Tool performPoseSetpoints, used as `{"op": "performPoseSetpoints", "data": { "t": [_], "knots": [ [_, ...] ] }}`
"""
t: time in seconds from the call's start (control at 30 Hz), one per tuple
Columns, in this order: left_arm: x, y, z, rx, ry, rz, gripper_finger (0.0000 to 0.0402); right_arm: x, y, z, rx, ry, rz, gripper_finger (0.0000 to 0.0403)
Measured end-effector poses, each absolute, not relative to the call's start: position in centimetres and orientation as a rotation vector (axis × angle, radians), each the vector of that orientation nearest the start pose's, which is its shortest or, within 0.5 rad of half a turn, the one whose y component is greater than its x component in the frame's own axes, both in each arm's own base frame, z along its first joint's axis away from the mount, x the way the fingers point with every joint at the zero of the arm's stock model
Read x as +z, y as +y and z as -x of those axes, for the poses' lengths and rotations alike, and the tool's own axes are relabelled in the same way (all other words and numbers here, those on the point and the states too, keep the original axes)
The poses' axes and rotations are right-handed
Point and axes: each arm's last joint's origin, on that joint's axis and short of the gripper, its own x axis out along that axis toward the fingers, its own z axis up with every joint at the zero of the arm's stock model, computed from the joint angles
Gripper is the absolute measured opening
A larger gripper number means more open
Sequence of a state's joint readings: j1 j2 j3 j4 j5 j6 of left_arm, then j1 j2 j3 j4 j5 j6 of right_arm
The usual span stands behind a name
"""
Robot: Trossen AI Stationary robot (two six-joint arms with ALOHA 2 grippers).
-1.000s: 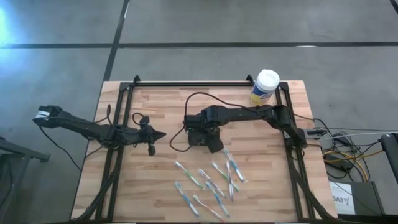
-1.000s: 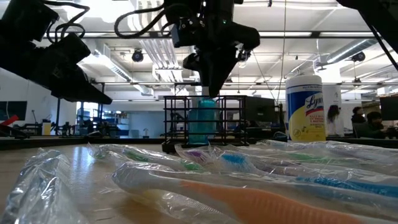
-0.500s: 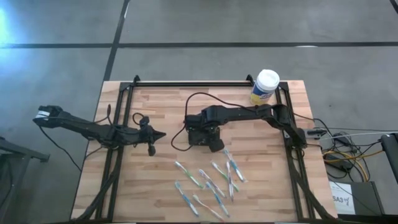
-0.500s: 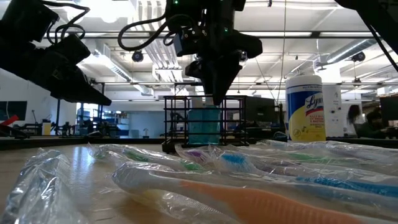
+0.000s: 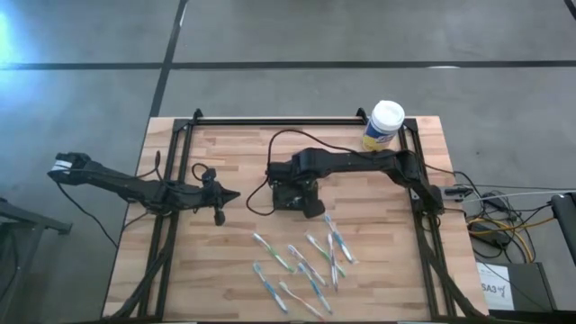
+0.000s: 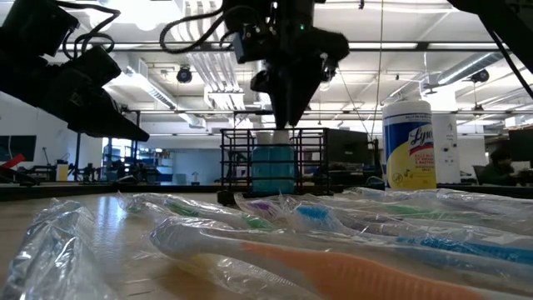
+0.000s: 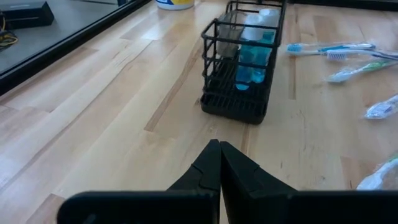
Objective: Pick & Place toothbrushing station
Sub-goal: Put the right blue toothbrush into the black mesh organizer
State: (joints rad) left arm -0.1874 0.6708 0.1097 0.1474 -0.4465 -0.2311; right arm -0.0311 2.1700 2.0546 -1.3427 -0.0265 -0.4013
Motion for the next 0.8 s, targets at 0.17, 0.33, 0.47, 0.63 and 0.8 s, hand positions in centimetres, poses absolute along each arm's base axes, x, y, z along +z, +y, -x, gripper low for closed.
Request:
{"op": "performPoseSetpoints", "data": {
  "t": [0.17, 0.33, 0.47, 0.63, 0.8],
  "knots": [
    [15.0, -1.4, -13.8, 0.3, 0.361, 0.102, 0.0003, 28.4, -1.2, -42.5, 0.269, 1.429, 0.267, 0.0171],
    [15.0, -1.4, -13.8, 0.3, 0.361, 0.104, 0.0003, 31.4, -1.2, -41.8, 0.235, 1.396, 0.239, 0.0165],
    [15.0, -1.4, -13.8, 0.302, 0.36, 0.111, 0.0003, 34.6, -1.2, -40.7, 0.219, 1.303, 0.24, 0.016],
    [14.9, -1.3, -13.8, 0.306, 0.368, 0.129, 0.0003, 40.4, -1.0, -38.0, 0.184, 0.993, 0.214, 0.0146],
    [14.8, -1.4, -13.8, 0.309, 0.378, 0.148, 0.0003, 42.7, -0.6, -34.3, 0.15, 0.809, 0.192, 0.0122]
  ]
}}
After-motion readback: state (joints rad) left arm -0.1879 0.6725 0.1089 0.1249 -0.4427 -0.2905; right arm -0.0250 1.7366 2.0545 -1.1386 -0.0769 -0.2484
